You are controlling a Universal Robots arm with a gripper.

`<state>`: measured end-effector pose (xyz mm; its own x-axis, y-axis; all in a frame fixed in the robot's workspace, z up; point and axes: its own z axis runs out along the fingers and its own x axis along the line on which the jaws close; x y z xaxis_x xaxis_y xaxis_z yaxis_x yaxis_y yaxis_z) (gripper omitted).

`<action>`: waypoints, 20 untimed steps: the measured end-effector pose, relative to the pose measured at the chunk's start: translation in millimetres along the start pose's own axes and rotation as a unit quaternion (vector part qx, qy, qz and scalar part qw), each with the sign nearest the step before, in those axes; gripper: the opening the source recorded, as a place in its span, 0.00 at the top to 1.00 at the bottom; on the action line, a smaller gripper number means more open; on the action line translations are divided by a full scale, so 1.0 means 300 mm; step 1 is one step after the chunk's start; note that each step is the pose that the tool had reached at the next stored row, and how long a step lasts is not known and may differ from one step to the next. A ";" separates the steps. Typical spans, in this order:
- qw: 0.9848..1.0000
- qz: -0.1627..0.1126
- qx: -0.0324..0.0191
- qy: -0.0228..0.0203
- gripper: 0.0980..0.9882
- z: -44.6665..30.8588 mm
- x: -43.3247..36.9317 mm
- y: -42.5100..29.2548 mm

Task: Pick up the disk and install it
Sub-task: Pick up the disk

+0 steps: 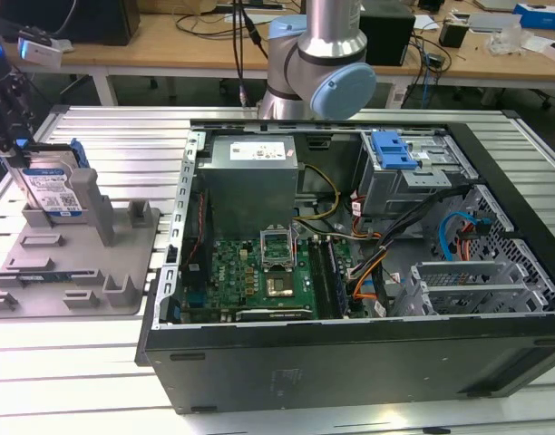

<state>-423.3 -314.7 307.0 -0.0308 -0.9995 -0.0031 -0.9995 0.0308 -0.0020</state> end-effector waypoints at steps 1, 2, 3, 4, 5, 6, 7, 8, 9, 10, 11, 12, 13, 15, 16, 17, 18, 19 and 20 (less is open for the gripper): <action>1.000 0.000 0.000 0.000 0.65 0.003 0.000 0.000; 1.000 0.000 0.000 0.000 0.65 0.007 0.000 0.000; 1.000 0.000 0.000 0.000 0.65 0.010 0.000 0.001; 1.000 0.000 0.000 0.000 0.65 0.014 0.000 0.001; 1.000 0.000 0.000 0.000 0.65 0.018 0.000 0.001; 1.000 0.000 0.000 0.000 0.65 0.020 0.000 0.001; 1.000 0.000 0.000 0.000 0.65 0.022 0.000 0.001; 1.000 0.000 0.000 0.000 0.65 0.022 0.000 0.001; 1.000 0.000 0.000 0.000 0.65 0.023 0.000 0.002; 1.000 0.000 0.000 0.000 0.65 0.023 0.000 0.001; 1.000 0.000 0.000 0.000 0.65 0.024 0.000 0.001; 1.000 0.000 0.000 0.000 0.65 0.024 0.000 0.001; 1.000 0.000 0.000 0.000 0.65 0.024 0.000 0.001; 1.000 0.000 0.000 0.000 0.67 0.025 0.000 0.001; 1.000 0.000 0.000 0.000 0.70 0.025 0.000 0.001; 1.000 0.000 0.000 0.000 0.70 0.025 0.000 0.001; 1.000 0.000 0.000 0.000 0.70 0.025 0.000 0.001; 1.000 0.000 0.000 0.000 0.70 0.025 0.000 0.001; 1.000 0.000 0.000 0.000 0.70 0.025 0.000 0.001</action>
<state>-423.7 -314.7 299.4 -0.0308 -0.9995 -0.0030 -0.9995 0.0308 -0.0020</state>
